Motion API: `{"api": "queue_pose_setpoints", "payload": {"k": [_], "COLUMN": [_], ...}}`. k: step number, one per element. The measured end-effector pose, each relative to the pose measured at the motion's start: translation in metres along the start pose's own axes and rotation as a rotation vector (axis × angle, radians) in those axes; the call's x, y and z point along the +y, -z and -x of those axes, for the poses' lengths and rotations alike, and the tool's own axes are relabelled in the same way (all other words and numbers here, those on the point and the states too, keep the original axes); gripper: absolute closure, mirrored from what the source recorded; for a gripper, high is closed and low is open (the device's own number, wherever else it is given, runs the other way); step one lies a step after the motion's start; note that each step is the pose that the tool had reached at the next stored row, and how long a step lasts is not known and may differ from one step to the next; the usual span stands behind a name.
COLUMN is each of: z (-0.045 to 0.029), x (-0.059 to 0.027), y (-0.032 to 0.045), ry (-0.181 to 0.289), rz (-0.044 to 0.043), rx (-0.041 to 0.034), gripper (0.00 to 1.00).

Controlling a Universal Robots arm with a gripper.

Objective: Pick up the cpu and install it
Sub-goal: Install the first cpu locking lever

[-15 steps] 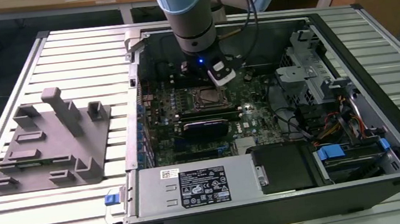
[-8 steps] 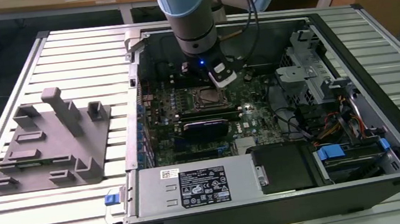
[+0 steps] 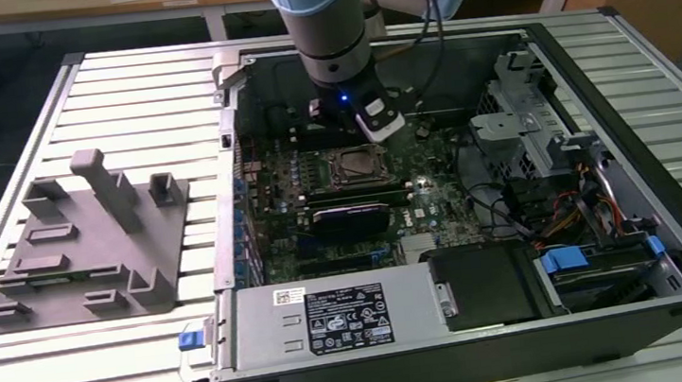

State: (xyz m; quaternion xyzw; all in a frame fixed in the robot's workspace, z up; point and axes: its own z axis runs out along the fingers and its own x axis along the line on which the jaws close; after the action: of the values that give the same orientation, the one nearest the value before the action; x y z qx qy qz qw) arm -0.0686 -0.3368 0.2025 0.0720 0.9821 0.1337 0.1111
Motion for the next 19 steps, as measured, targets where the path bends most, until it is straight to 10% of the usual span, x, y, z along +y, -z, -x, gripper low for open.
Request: {"api": "queue_pose_setpoints", "payload": {"k": [19], "z": [0.0054], "x": [0.0073], "y": [0.0246], "ry": [0.0], "rz": [0.0], "rx": [0.0], "gripper": [0.89]}}
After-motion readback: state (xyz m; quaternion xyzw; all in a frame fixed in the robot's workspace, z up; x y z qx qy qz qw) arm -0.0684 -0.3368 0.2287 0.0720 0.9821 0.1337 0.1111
